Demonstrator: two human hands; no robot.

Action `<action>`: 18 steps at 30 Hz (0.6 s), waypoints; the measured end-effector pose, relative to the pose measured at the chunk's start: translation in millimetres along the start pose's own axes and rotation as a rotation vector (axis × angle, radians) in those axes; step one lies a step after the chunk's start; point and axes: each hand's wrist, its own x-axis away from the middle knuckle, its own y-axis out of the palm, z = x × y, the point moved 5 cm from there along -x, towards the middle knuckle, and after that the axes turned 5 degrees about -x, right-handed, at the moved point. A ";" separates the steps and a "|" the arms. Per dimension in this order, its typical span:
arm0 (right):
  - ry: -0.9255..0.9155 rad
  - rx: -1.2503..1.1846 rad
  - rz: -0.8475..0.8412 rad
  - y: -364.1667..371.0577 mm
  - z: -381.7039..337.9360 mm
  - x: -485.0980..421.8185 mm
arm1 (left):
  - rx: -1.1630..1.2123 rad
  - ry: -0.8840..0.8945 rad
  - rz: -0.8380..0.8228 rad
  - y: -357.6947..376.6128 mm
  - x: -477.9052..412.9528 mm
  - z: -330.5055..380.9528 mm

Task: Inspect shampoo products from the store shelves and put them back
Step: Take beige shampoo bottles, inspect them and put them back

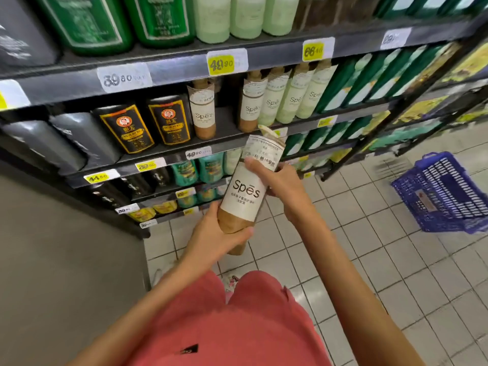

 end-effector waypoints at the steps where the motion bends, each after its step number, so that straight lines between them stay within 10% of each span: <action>1: 0.040 -0.087 -0.074 1.2 1.2 3.9 | 0.085 -0.005 -0.060 -1.2 2.3 4.3; 11: 0.244 -1.009 -0.601 29.1 13.0 32.2 | 0.960 -0.213 -0.786 14.5 28.5 20.7; 14: 0.181 -0.881 -0.400 19.1 15.4 24.1 | 0.837 -0.140 -0.704 6.1 24.7 22.8; 18: 0.079 -0.654 -0.130 5.5 9.3 19.8 | 0.101 0.117 -0.329 -4.6 20.3 35.4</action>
